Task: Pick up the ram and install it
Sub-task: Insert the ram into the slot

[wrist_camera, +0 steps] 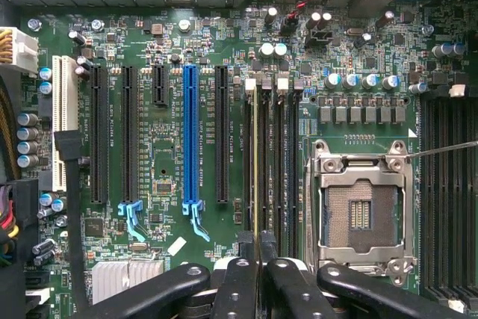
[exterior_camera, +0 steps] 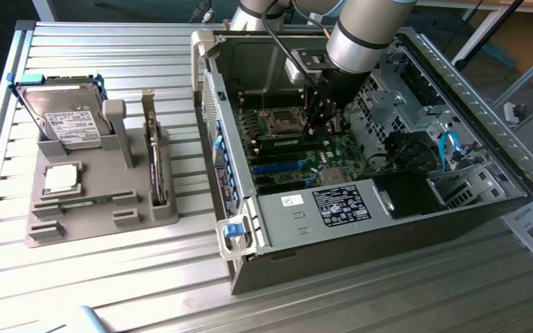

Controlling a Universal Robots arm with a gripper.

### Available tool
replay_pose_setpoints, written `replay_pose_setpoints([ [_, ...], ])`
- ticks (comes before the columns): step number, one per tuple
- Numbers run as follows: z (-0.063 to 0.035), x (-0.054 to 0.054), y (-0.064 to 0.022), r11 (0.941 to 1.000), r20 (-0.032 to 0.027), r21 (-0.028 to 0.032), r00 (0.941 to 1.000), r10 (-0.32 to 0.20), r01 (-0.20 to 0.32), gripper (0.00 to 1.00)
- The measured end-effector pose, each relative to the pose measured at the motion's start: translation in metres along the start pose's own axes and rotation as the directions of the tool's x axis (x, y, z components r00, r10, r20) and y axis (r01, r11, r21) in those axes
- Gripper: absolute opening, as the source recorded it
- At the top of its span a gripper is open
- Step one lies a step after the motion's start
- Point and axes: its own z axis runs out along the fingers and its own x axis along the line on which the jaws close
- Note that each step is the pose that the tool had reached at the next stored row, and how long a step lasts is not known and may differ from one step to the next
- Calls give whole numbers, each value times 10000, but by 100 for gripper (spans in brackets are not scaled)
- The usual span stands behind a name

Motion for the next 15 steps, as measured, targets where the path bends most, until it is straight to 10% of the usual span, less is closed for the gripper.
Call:
replay_pose_setpoints([
  [15, 4, 15, -9, 10000, 0, 0, 10000, 9, -9, 12],
])
